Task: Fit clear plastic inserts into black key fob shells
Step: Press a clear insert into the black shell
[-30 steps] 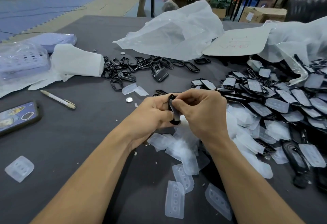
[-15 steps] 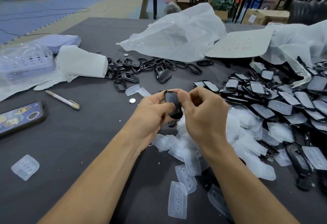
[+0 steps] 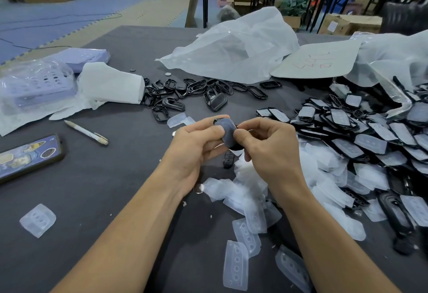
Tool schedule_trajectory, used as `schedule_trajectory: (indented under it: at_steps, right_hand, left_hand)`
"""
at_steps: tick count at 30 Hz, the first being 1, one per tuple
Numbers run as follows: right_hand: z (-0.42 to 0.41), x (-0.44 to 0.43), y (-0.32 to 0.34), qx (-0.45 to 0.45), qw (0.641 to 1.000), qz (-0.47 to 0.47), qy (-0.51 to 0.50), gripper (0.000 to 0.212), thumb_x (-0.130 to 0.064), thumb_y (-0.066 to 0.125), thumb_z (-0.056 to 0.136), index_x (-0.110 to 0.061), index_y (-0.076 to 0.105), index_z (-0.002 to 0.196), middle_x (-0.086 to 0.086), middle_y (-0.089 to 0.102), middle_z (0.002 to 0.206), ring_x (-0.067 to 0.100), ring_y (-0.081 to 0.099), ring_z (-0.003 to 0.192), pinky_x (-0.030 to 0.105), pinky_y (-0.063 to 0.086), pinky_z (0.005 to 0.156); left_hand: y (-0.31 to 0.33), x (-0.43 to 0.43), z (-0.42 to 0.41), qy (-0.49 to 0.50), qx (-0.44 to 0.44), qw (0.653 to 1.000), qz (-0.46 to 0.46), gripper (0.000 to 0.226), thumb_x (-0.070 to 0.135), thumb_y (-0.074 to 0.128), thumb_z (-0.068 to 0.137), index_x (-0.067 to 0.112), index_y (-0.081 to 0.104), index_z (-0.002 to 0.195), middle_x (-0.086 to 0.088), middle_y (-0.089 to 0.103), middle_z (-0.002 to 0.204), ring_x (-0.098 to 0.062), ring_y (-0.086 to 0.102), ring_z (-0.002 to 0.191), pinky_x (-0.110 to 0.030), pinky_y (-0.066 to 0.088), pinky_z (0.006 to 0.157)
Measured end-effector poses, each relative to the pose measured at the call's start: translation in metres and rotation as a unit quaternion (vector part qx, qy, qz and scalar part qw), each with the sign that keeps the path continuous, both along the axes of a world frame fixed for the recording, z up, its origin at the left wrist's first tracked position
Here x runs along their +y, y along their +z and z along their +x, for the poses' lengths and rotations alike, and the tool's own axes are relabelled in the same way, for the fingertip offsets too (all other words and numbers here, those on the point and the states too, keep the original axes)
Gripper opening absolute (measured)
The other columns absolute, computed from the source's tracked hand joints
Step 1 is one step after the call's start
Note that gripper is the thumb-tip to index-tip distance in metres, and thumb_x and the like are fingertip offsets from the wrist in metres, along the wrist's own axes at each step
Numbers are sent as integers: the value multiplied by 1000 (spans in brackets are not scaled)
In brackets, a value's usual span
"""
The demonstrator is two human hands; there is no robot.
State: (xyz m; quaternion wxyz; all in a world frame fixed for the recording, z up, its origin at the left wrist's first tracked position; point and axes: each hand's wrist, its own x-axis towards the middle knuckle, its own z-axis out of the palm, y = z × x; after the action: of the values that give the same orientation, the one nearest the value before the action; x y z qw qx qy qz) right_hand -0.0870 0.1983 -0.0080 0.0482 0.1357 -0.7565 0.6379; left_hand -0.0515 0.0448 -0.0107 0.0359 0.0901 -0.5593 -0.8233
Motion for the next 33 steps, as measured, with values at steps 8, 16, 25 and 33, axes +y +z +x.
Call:
schedule_trajectory:
  at_steps: [8,16,25,33]
  right_hand:
    - [-1,-1,-1,11,1000,16,4,20,-11,80,82,-29,77,75,-5,74,66,4,61,49,17,46,52]
    - [-1,-2,-3,15,999,43,-10,18,-16,75,89,-23,75,72,-7,68,57,4,55,46,17,41,50]
    - [-1,0,-1,45,997,67,-12,15,-16,79,86,-23,78,73,-8,73,64,10,68,60,23,55,56]
    - [0,-3,0,0,999,31,24,13,-19,79,87,-25,78,75,-5,71,62,12,62,53,28,51,54]
  left_hand:
    - [3,1,1,50,-12,997,-64,20,-1,66,94,13,81,93,-4,80,80,-11,76,67,-21,59,59]
    - [5,4,2,37,-6,998,-54,24,-7,61,94,8,79,98,-7,80,82,-15,77,73,-25,62,66]
    - [8,-4,5,38,-28,988,-148,22,9,71,83,24,85,78,-8,80,80,-13,76,69,-22,60,62]
    - [4,-3,2,68,-38,987,-137,21,-3,68,90,11,83,83,-14,79,78,-13,73,60,-21,58,58]
